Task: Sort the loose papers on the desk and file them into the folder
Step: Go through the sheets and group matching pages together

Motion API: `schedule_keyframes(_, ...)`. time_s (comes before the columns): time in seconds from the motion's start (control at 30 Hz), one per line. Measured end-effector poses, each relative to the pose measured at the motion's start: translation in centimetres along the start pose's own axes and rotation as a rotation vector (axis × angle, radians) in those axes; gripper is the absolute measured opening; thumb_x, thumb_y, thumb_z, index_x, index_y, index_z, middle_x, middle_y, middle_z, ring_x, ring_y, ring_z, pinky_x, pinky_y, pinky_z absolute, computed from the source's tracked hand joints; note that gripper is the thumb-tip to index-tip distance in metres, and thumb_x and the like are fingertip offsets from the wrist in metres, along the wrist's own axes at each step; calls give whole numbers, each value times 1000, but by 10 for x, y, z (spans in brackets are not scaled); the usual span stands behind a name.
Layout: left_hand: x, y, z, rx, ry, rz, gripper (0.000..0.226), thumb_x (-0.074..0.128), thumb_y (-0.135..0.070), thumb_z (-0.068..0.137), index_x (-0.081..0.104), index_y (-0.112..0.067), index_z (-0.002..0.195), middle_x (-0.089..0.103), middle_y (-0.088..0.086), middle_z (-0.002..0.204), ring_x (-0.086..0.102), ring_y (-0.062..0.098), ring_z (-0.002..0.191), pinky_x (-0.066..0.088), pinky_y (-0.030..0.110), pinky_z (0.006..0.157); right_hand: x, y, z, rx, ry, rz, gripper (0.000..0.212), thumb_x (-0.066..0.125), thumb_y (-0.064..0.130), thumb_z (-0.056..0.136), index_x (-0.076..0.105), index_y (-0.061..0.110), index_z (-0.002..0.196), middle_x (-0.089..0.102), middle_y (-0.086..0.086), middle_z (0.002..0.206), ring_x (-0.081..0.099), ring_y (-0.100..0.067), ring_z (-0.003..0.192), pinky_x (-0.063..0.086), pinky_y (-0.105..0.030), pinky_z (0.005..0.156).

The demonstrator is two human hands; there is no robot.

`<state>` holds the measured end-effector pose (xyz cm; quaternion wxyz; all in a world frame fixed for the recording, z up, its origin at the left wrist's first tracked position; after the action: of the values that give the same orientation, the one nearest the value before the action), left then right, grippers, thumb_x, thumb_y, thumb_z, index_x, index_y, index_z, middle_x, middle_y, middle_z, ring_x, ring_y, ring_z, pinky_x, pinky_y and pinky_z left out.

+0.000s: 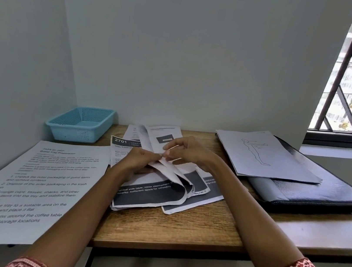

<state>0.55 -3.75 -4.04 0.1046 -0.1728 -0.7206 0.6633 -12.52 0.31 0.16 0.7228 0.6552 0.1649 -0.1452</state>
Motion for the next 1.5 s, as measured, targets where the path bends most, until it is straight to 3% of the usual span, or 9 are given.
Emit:
schedule_keyframes(0.2,-7,2,-3,-45,-97,-44,8,67,0,82,60,0,77,63,11,78,61,19,68,53,18,45,-39,-3,-1,-2,-358,-414,17,71,11,82,69,4,97,67,-6,99,57,-12,85,49,-26,77)
schedule_keyframes(0.33,-12,3,0,-10,-184,-21,10,71,1,78,62,4,75,63,14,81,60,18,64,52,22,46,-25,-5,-1,28,-251,-196,26,72,24,84,66,6,101,66,-7,105,64,-15,78,52,-20,61)
schedule_keyframes(0.47,-15,3,3,21,-215,-9,14,75,0,75,64,5,81,64,14,84,61,19,66,49,25,56,-25,-5,0,56,-296,-315,34,72,31,82,66,4,102,63,-7,110,63,-16,76,52,-22,61)
schedule_keyframes(0.63,-17,5,6,43,-223,21,19,77,-8,74,61,-2,65,65,10,73,61,19,65,50,26,57,-43,-30,-4,280,-256,-576,31,77,24,77,54,7,67,61,-4,68,56,-17,58,53,-31,75)
schedule_keyframes(0.77,-16,5,7,73,-185,19,23,77,-11,75,61,0,63,64,11,70,60,20,66,51,29,63,-40,-23,-5,249,-278,-521,32,83,15,70,68,-7,88,61,-4,65,56,-16,62,53,-31,76)
schedule_keyframes(0.83,-16,6,8,78,-167,6,22,77,-10,75,62,1,63,64,12,69,60,21,66,52,31,67,-42,-16,-6,188,-322,-490,39,83,9,70,66,-14,96,56,-4,59,49,-11,53,47,-24,61)
schedule_keyframes(1.1,-18,6,9,80,-177,42,24,78,-12,74,62,-4,57,61,11,63,58,20,63,51,30,66,-35,2,2,0,-328,-689,16,71,8,77,58,15,70,67,-1,97,56,-14,88,31,-11,57)
schedule_keyframes(1.3,-15,2,5,68,-137,-46,21,73,-11,79,62,-2,63,65,0,52,62,16,62,54,19,52,-26,10,-5,-41,-221,-223,20,64,23,90,60,15,71,67,2,80,61,-7,71,51,-25,71)
schedule_keyframes(1.5,-14,-1,4,61,-156,-73,35,66,-35,84,66,-2,74,67,7,74,64,17,73,53,20,53,0,9,-3,-31,-14,-127,24,52,29,97,69,11,96,73,-4,97,68,-16,92,53,-25,78)
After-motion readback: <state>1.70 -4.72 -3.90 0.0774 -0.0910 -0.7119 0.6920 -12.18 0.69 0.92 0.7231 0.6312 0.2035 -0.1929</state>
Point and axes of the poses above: each hand's wrist, its own z-axis towards the middle knuckle, its own x-axis out of the palm, y = z × x, the point moved 8 cm from there along z, towards the middle knuckle
